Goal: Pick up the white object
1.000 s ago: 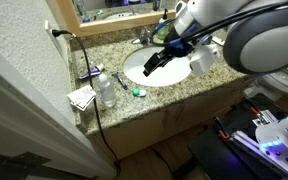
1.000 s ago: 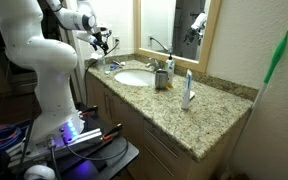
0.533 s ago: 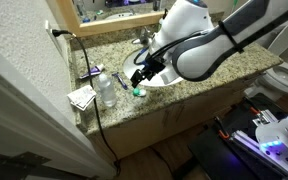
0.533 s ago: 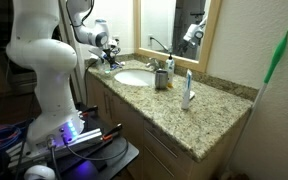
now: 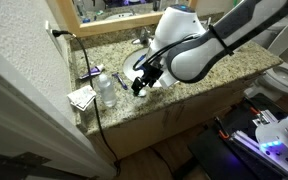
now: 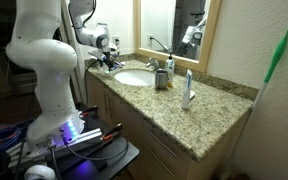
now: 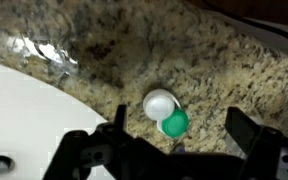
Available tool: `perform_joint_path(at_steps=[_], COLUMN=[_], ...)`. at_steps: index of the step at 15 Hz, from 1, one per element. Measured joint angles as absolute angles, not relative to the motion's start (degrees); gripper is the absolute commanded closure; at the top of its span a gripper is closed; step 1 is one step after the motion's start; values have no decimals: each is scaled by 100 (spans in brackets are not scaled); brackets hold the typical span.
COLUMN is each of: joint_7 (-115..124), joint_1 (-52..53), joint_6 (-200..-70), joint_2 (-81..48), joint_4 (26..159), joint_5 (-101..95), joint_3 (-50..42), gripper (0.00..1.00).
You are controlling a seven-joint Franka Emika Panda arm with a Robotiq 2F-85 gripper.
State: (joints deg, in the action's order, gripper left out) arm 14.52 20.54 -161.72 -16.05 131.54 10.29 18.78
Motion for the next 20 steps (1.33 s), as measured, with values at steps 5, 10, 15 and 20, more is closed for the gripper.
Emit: perform_joint_path(at_steps=[5, 10, 15, 20], joint_7=[1604, 1620, 1613, 1614], joint_1=[2143, 2140, 2138, 2262], joint_6=[-15952, -16425, -16422, -16402], joint_2=[-1571, -1768, -1816, -1816], joint_4=[13191, 13191, 13182, 13145], joint_5=[920, 903, 905, 818], joint_3=[1833, 1682, 1701, 1741], gripper=[0, 0, 32, 68])
